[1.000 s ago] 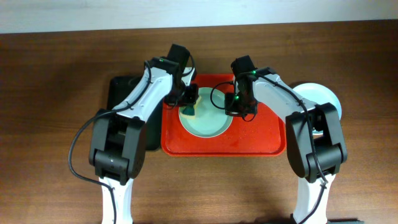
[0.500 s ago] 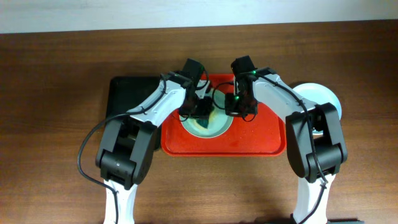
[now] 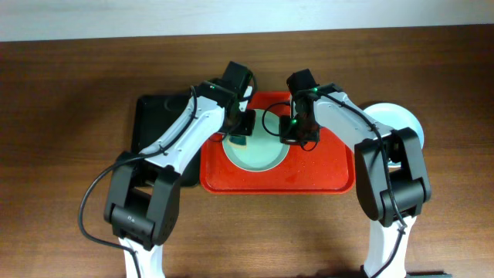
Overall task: Clean dirty plates on tray and stack at the side
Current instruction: 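Scrub the light-blue plate with the sponge in the left gripper, then return the sponge to the black tray and retract the left gripper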
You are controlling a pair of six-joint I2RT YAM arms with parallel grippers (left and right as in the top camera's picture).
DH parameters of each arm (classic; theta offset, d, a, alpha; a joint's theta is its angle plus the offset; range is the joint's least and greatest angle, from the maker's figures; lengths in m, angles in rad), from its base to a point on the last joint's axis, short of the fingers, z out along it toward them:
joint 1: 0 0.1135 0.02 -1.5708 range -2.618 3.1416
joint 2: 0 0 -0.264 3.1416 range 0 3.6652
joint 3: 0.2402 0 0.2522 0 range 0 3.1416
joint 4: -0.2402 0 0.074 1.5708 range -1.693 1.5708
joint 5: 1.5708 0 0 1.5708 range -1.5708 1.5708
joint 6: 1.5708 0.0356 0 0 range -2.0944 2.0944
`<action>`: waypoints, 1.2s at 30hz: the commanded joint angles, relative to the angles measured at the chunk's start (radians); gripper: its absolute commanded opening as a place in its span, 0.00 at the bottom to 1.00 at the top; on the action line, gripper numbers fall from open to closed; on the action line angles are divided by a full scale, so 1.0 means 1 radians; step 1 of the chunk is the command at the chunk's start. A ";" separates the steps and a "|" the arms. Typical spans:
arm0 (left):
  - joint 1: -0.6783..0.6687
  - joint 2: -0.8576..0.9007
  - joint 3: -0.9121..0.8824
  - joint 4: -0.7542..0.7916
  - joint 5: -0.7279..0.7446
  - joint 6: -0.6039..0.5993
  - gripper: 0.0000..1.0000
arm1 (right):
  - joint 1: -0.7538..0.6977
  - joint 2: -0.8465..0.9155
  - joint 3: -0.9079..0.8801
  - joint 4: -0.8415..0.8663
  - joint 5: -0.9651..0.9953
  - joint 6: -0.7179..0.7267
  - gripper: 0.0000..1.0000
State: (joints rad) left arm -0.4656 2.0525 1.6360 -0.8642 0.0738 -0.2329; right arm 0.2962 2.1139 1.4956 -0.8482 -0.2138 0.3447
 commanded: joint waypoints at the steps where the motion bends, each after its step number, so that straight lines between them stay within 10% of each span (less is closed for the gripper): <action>1: -0.003 0.011 0.008 0.010 -0.077 -0.014 0.00 | 0.011 0.020 -0.035 -0.011 0.033 0.005 0.05; 20: -0.003 0.133 0.046 0.079 0.315 -0.050 0.00 | 0.011 0.020 -0.046 -0.008 0.047 0.004 0.05; 36: 0.185 -0.060 0.066 -0.092 -0.239 0.029 0.00 | 0.011 0.020 -0.047 -0.008 0.058 0.004 0.05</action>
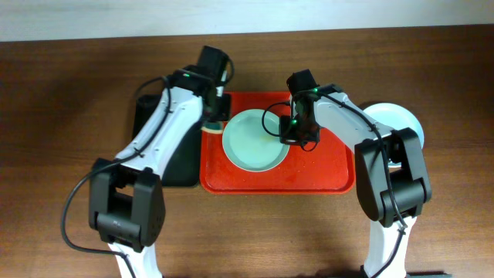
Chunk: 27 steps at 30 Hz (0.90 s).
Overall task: Clean dirty plates on tray and stack at the side
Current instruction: 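Return the sponge to the black tray and retract the left gripper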
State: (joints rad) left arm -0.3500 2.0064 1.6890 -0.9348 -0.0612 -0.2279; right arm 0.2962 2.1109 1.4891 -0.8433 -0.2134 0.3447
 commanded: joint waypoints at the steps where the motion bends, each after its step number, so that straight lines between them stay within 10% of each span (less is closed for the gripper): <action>1: 0.094 -0.013 0.013 -0.029 -0.104 0.024 0.00 | 0.011 0.023 -0.040 -0.013 0.058 0.004 0.05; 24: 0.307 -0.010 -0.291 0.151 -0.085 0.054 0.00 | 0.011 0.023 -0.061 0.014 0.065 0.005 0.05; 25: 0.307 -0.010 -0.296 0.158 -0.074 0.054 0.02 | 0.011 0.023 -0.061 0.014 0.065 0.005 0.05; 27: 0.307 -0.010 -0.295 0.160 -0.035 0.054 0.40 | 0.011 0.023 -0.061 0.014 0.065 0.005 0.05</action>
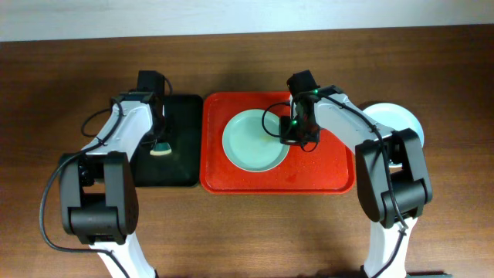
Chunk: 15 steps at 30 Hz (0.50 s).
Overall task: Clean dirty plates on tray and stack at the side
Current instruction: 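Return the sponge to the black tray and retract the left gripper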
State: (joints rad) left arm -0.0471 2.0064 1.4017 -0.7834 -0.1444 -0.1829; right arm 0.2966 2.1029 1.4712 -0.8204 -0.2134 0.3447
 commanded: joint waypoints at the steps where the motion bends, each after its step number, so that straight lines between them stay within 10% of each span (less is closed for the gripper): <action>1: 0.005 -0.012 -0.004 0.006 0.068 0.009 0.51 | 0.011 0.031 -0.043 -0.009 0.065 0.005 0.05; 6: 0.014 -0.077 0.083 -0.092 0.078 0.009 0.70 | 0.011 0.031 -0.043 -0.008 0.067 0.005 0.05; 8: 0.019 -0.121 0.117 -0.114 0.078 0.009 1.00 | 0.011 0.031 -0.043 -0.008 0.068 0.005 0.06; 15: 0.124 -0.337 0.164 -0.097 0.077 -0.067 0.99 | 0.011 0.031 -0.045 -0.006 0.068 0.005 0.06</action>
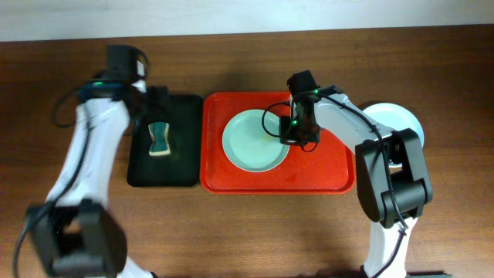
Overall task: Clean dirty plates on tray and stack at the side
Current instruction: 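Return the sponge to the black tray and retract the left gripper, then lift the light-blue plate and tilt it over the black tray with the right gripper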
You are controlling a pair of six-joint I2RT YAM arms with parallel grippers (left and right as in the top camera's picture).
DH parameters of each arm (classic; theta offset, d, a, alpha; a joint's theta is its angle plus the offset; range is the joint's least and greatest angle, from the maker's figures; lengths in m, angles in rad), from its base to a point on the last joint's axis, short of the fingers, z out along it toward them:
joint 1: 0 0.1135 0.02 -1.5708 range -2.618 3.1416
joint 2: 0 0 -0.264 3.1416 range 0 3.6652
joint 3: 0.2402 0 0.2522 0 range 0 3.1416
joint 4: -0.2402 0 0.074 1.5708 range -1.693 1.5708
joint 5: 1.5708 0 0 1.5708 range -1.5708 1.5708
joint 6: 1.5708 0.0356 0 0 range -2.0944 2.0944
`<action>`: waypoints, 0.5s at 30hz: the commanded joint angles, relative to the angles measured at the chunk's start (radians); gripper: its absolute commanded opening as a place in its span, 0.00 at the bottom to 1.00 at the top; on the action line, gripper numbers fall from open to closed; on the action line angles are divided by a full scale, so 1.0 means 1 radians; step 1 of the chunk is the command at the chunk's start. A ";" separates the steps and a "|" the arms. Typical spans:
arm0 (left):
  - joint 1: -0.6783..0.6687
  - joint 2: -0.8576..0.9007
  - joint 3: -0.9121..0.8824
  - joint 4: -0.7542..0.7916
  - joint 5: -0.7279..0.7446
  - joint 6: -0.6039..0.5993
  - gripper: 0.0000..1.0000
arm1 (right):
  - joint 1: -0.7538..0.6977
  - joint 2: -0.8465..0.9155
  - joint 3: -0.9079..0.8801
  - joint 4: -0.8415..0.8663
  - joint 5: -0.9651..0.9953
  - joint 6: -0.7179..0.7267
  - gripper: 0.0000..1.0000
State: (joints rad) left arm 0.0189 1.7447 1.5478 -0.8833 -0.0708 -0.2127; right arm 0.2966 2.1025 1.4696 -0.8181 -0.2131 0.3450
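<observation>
A pale green plate [251, 143] lies on the red tray [309, 177] at the table's middle. My right gripper [290, 136] sits at the plate's right rim and looks shut on it. A teal and white sponge [159, 140] lies alone on the black mat [174, 166] left of the tray. My left gripper [154, 96] hovers at the mat's far edge, clear of the sponge, and appears open with nothing in it.
A stack of white plates [397, 120] stands on the wooden table right of the tray, partly under my right arm. My left arm runs down the table's left side.
My left gripper was over the sponge on the mat; now it is at the mat's far edge and the sponge lies free. The right gripper and the plate have not moved.
At first my left gripper held the sponge on the green plate's left part while the right gripper held the rim. Then the left gripper was at the tray's left edge, then over the black mat. Now the sponge rests there, released.
</observation>
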 commanded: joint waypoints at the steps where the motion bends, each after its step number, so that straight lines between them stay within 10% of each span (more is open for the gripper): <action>1: 0.076 -0.081 0.018 -0.002 0.003 -0.037 0.99 | 0.011 0.032 -0.043 -0.008 0.068 0.004 0.05; 6: 0.089 -0.079 0.018 -0.005 0.003 -0.037 0.99 | 0.011 0.032 -0.043 -0.008 0.068 0.004 0.16; 15: 0.089 -0.079 0.018 -0.005 0.003 -0.037 0.99 | 0.011 0.032 -0.043 -0.006 0.063 0.004 0.04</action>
State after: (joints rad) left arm 0.1078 1.6608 1.5673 -0.8867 -0.0708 -0.2329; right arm 0.3008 2.0998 1.4647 -0.8177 -0.1989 0.3527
